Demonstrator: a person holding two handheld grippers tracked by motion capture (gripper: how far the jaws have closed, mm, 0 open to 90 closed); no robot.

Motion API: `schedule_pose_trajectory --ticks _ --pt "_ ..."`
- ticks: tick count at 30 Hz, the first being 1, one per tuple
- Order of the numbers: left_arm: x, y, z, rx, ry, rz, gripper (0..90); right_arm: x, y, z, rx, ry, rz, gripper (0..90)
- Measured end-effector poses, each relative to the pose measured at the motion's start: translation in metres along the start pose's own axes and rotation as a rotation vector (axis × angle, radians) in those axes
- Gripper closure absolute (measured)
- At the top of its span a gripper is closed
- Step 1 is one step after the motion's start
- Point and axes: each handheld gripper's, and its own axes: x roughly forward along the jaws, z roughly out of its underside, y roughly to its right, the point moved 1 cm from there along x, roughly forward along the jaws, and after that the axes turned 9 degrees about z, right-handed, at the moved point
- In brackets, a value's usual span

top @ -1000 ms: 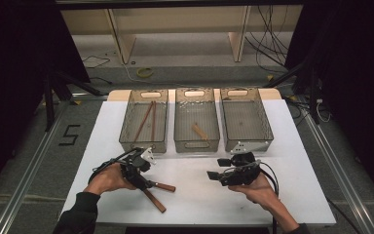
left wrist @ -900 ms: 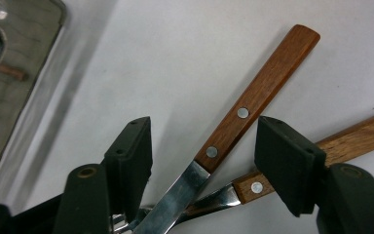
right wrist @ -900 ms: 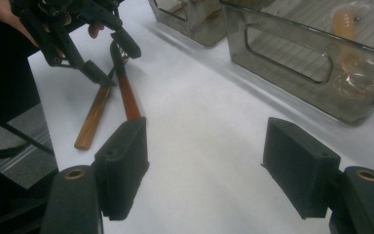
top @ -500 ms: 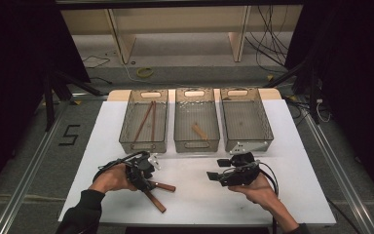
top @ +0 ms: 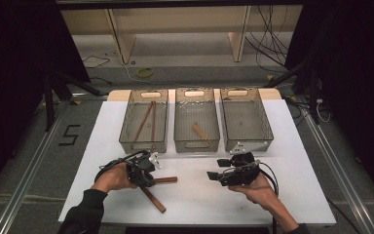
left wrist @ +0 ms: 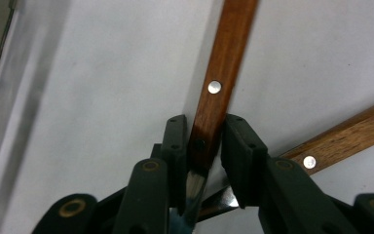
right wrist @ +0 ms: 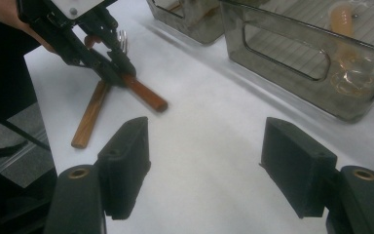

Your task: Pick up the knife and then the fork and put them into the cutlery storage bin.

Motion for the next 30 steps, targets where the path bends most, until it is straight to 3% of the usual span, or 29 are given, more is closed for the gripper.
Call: schedule_pose_trajectory --ticks 1,10,13,20,30 --pt "-0.001 0.000 -0.001 0.015 -0.011 0.000 74.4 0.000 0.000 0.000 0.001 -0.002 -0.001 35.2" --pt "0.000 0.003 -0.002 -0.012 0.013 0.015 76.8 0.000 -0.001 0.000 0.000 0.002 -0.004 35.4" --pt "-0.002 0.005 -0.005 -0.003 0.014 0.008 76.9 0.000 -0.001 -0.001 0.001 0.003 -0.006 35.4" --pt "-0.009 0.016 -0.012 -0.001 0.059 0.023 76.9 -0.001 -0.005 -0.003 -0.008 0.011 -0.016 35.3" --pt "-0.009 0.043 -0.034 0.116 0.053 0.072 77.0 0.004 -0.019 -0.006 -0.073 0.005 -0.065 34.7"
